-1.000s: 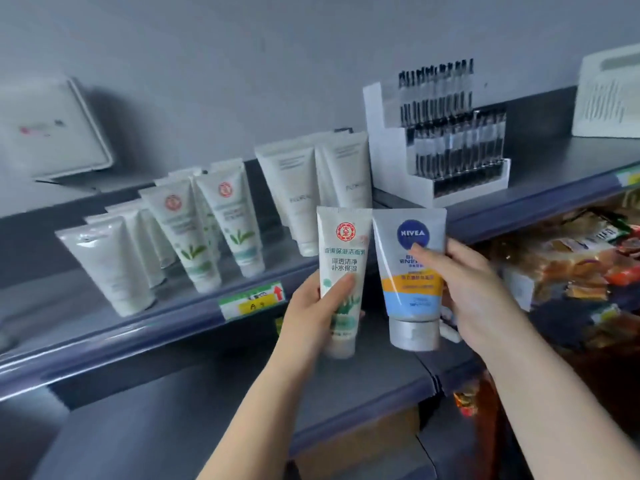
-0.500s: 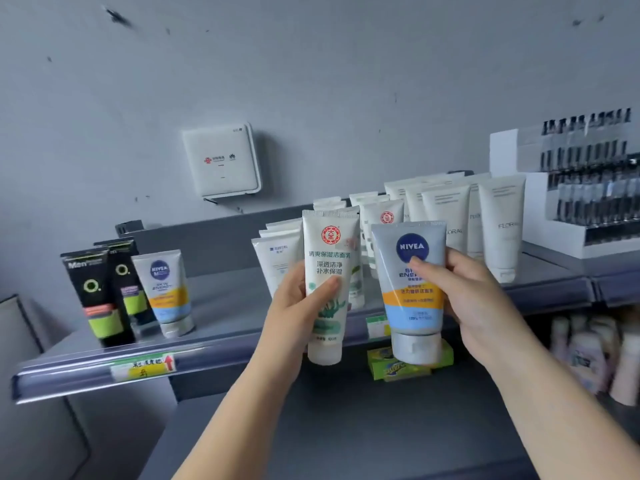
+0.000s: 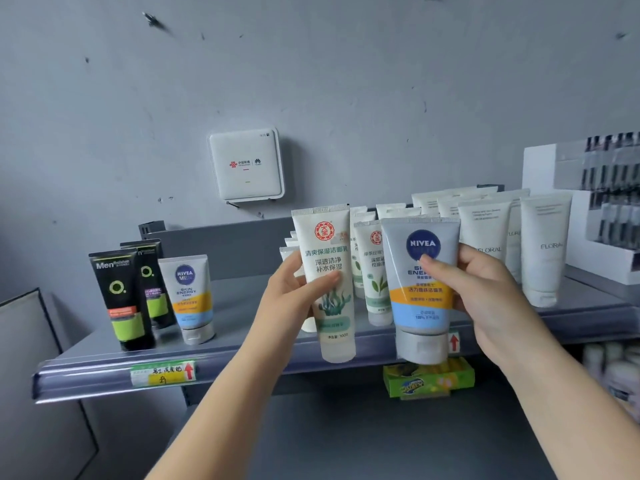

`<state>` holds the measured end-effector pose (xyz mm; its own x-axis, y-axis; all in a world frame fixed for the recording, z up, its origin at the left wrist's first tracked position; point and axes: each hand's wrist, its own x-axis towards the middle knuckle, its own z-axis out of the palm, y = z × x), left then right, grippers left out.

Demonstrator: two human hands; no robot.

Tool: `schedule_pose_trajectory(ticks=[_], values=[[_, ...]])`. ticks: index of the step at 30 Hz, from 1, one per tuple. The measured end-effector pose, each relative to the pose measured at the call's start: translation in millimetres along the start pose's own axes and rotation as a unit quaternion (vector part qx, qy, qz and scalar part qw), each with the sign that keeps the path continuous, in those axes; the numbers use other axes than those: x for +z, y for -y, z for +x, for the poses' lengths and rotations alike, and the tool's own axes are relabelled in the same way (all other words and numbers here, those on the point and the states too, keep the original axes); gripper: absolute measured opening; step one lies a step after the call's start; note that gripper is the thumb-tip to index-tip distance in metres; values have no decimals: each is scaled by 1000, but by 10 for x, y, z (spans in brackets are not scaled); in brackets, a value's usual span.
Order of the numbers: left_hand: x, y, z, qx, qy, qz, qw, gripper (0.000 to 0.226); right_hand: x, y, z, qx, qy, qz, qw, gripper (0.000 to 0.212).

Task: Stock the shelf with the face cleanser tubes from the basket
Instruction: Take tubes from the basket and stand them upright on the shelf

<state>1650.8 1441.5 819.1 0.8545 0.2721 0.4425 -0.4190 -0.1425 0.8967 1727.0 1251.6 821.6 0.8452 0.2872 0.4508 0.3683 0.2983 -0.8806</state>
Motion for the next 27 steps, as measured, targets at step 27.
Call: schedule_pose_trajectory(ticks=[27], values=[[362,-990,2259,93,-63,140,984,19,-521,853,2018,-63,28,-84,994,3]])
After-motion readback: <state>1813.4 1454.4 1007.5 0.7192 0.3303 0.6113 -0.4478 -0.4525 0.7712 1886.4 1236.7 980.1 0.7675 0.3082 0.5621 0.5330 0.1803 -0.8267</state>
